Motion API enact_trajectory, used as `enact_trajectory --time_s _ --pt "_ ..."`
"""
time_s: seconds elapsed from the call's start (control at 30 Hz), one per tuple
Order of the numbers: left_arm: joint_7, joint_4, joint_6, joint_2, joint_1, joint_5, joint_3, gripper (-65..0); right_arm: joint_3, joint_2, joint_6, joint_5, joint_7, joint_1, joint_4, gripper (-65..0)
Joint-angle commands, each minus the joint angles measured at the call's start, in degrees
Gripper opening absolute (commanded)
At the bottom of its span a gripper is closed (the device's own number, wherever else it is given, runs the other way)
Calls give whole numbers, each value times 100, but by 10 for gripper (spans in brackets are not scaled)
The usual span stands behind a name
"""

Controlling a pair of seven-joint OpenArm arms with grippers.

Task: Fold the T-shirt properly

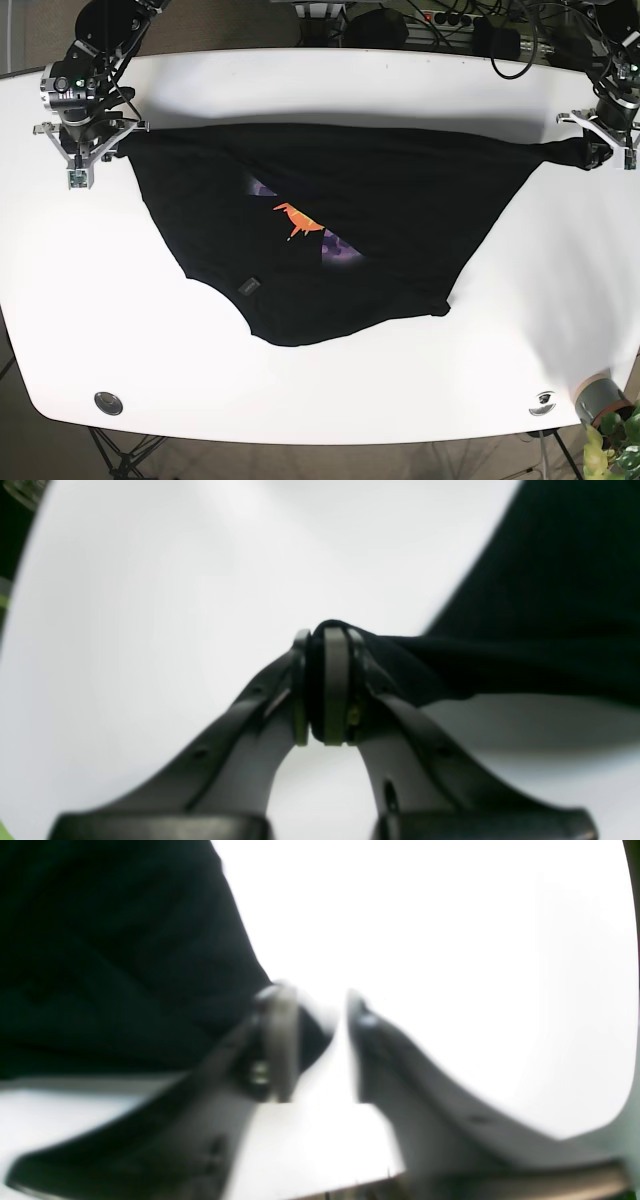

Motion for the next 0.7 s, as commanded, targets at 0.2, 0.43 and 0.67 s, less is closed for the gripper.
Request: enact_trajectory --time_s 0.2,0.43,0.67 --pt "-166 -101 -36 -150 -16 -31 -270 -650 27 96 -26 882 94 -138 108 -276" --pt "-174 -110 -36 -150 -113 312 -341 -650 -492 184 -26 1629 94 284 81 -274" --pt "-174 -110 -36 -150 -210 330 -341 -650 -1591 342 -43 1629 94 1137 -350 -274"
